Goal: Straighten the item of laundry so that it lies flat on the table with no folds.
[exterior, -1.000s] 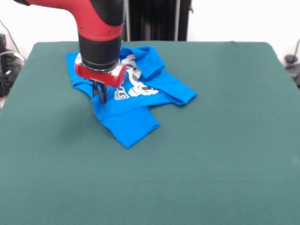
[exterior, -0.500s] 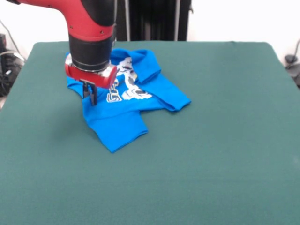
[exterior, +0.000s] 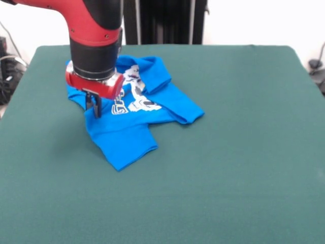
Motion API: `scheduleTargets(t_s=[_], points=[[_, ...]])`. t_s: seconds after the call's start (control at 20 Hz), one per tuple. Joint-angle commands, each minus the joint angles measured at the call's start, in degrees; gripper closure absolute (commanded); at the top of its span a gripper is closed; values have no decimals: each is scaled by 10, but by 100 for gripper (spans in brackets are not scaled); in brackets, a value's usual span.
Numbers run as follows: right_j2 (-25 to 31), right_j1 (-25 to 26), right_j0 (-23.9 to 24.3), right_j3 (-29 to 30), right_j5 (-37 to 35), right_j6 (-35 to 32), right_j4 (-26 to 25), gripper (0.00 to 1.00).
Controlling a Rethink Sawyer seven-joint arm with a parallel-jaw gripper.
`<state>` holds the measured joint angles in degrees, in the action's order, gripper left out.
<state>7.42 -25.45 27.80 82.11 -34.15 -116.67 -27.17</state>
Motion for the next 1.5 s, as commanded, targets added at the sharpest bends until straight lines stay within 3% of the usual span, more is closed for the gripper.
scheduleTargets(t_s=[0.05, 0.95, 1.5], points=[[75, 26, -1, -27, -40, 125, -26, 100], [100, 49, 22, -84, -73, 187, -41, 100], [120, 57, 33, -97, -85, 184, -64, 100]])
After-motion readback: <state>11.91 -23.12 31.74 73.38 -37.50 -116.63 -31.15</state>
